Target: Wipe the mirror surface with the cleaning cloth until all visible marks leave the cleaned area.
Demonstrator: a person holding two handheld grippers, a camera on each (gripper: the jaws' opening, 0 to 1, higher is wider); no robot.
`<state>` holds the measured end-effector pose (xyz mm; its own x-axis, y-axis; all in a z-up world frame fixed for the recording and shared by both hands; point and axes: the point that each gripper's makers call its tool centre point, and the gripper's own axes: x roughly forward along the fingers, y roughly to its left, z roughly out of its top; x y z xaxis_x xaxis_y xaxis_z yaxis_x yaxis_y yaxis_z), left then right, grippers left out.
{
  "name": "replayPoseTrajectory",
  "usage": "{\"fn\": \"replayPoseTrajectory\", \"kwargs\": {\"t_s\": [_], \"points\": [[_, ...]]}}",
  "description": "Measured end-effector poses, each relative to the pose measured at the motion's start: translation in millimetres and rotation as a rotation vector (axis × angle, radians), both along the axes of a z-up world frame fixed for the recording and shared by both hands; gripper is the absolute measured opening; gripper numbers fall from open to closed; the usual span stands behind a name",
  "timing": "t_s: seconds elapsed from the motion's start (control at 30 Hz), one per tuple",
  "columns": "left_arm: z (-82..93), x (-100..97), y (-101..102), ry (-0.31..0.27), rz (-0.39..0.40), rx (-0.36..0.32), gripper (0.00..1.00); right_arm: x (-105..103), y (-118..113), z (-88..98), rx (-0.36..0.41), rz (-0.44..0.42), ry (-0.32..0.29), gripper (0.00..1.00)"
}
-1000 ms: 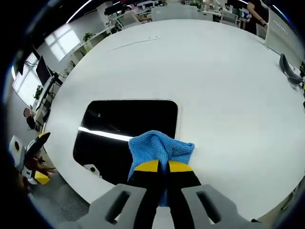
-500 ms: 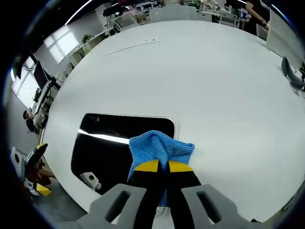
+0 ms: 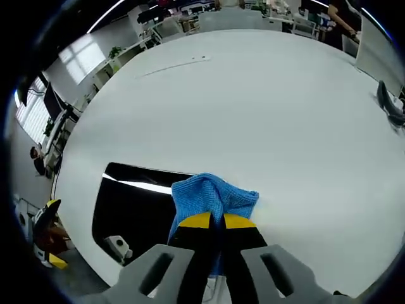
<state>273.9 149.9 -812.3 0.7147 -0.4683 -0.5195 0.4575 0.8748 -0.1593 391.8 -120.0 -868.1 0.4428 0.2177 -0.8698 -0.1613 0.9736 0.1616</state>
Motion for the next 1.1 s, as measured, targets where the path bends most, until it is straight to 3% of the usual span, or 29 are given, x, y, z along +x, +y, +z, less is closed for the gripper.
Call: {"fn": "replayPoseTrajectory", "kwargs": {"t_s": [0.27, 0.4, 0.47, 0.5, 0.63, 0.77, 1.1], "points": [[-0.3, 0.1, 1, 0.003, 0.006, -0.001, 0.99, 13, 2, 0.2, -0.030, 0.035, -0.009, 0.00], [-1.0, -0.7, -1, 0.004, -0.006, 0.004, 0.99, 21, 1, -0.6, 0.066, -0.070, 0.034, 0.00], [-0.9, -0.9, -1, 0.004, -0.008, 0.006, 0.99, 25, 0, -0.7, 0.052, -0.045, 0.028, 0.00], [-1.3, -1.0, -1, 0.005, -0.009, 0.006, 0.99, 23, 0, -0.6, 0.074, -0.081, 0.054, 0.00], [-1.8, -1.9, -2, 0.007, -0.018, 0.010, 0.99, 24, -2, -1.3, 0.112, -0.081, 0.074, 0.00], [-2.0, -2.3, -3, 0.007, -0.024, 0.015, 0.99, 22, 0, -0.4, 0.045, 0.005, 0.036, 0.00], [-1.9, -2.5, -3, 0.006, -0.024, 0.014, 0.99, 20, -1, 3.6, 0.113, -0.072, 0.070, 0.00]]}}
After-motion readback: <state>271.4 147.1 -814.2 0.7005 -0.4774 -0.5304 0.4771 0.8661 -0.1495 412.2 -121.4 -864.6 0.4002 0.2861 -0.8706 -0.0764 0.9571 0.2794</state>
